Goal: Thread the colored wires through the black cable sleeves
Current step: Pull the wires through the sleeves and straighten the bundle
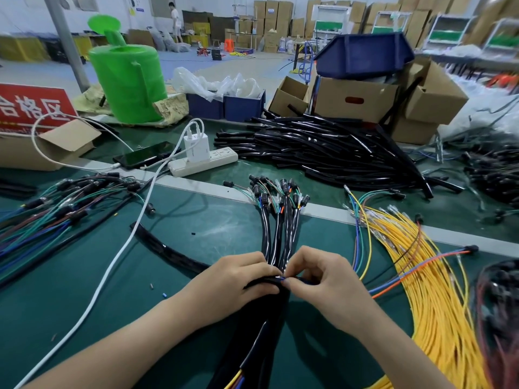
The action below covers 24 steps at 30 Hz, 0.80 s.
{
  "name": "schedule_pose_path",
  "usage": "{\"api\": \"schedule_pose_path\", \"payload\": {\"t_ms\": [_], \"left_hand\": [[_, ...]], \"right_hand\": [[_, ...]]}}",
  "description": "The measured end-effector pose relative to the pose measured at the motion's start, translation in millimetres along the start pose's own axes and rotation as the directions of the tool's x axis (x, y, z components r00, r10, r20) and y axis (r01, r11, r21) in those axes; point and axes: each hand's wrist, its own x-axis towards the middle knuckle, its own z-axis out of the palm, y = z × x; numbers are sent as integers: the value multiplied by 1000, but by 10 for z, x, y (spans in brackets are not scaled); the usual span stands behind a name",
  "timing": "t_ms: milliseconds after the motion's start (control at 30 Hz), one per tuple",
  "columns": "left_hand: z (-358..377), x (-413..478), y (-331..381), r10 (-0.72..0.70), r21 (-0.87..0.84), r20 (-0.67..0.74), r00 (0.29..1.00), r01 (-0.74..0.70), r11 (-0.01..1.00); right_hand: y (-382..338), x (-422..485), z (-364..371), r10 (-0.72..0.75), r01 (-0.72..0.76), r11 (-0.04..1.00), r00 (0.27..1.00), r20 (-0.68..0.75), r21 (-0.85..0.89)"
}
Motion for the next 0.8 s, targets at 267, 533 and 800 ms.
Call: {"api": "schedule_pose_path", "payload": {"t_ms": [267,533,800], "left_hand": [[12,-21,2,-10,6,-3,1000,10,1000],[39,-7,-4,-26,-25,-20,999,25,999],[45,16,37,-13,-30,-42,999,11,999]], "right_hand": [[-9,-17,44,-13,13,1000,1000,14,12],[-23,-7,42,-79,79,997,997,-17,-24],[-58,-17,21,-84,82,994,996,29,75]]}}
